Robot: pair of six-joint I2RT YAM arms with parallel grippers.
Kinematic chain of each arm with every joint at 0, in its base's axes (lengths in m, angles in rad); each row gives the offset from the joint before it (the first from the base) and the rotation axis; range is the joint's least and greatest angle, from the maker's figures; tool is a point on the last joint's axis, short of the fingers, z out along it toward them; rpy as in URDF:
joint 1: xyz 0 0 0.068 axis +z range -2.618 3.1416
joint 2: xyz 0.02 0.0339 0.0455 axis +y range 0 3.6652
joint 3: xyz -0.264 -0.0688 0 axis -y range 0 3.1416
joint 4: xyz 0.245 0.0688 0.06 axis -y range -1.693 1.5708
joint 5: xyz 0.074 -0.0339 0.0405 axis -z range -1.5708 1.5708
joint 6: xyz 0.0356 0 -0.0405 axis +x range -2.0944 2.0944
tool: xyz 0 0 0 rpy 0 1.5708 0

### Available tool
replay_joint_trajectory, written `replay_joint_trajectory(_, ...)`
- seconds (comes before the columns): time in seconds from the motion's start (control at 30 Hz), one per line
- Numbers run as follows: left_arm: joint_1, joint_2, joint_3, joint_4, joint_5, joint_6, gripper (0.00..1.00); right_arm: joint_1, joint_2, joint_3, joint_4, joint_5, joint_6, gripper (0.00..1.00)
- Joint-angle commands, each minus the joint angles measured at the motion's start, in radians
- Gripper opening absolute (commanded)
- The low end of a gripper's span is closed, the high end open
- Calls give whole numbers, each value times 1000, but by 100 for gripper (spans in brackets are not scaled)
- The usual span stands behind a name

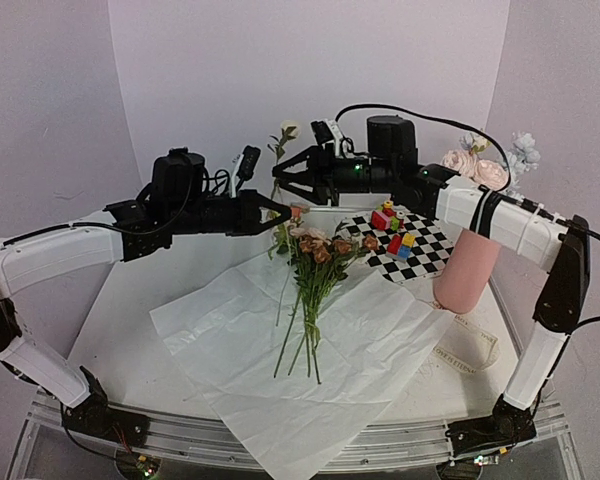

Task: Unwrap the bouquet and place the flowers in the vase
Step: Pick up the fake flower from the wrapping paper.

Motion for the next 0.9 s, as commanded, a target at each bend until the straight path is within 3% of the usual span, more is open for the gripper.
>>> replay_joint_trajectory(0.0,5,-29,37,47,5,-10,0,2,10,55,35,-9,-3,42)
replay_joint_trajectory(0.57,4,-75,-20,47,-50,-12,0,-3,-37,-17,12,88,-47,44)
replay_joint_trajectory(0.87,5,-71,-17,49,-29,-24,1,-5,3,7,20,11,-20,40)
